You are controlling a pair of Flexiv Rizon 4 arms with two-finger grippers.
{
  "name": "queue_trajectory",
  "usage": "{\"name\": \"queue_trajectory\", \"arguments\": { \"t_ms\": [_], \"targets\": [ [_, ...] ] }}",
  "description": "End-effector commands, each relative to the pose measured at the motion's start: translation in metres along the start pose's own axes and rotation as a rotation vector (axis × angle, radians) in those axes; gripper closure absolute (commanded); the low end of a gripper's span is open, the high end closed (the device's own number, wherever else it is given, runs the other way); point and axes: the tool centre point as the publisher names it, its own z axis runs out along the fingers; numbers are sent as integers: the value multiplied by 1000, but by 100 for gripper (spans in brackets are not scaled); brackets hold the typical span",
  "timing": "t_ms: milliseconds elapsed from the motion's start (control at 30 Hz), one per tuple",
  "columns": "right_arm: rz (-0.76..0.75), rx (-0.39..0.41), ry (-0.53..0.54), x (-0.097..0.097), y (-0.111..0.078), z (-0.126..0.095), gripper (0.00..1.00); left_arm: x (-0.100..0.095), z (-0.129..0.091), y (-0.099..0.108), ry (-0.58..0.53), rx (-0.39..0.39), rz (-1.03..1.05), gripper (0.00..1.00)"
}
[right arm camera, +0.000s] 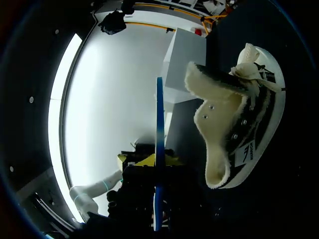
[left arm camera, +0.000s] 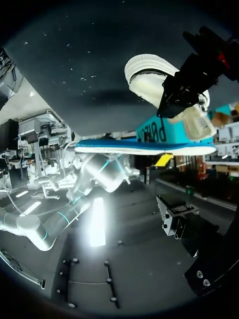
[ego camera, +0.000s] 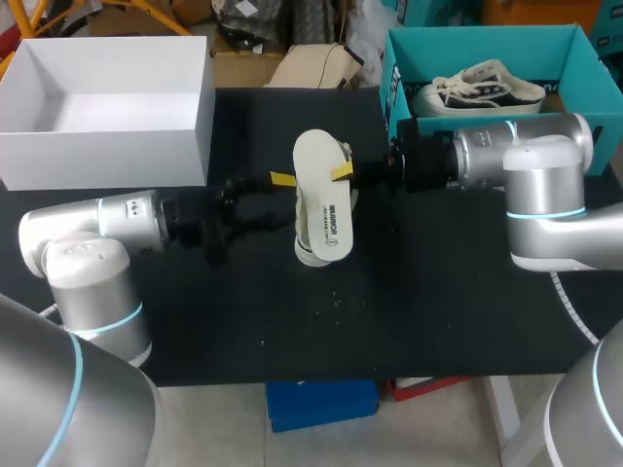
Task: Take the shoe out of the shoebox, open the shoe tongue, remove and reinsert the insole, then place the shoe into the shoebox
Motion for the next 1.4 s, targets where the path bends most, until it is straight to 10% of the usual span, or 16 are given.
{"name": "queue_trajectory", "arguments": {
  "t_ms": [33,633,1300,1400],
  "targets": [
    [0,-2,-1,0,0,1,100,9,13,12,-23,28,2,25],
    [0,-2,-1,0,0,1,100,13,52,21,-59,97,13,66],
    [0,-2,-1,0,0,1,100,16,57,11,-75,114,2,73],
    [0,-2,-1,0,0,1,100,16,57,10,-77,117,3,86]
  ]
}}
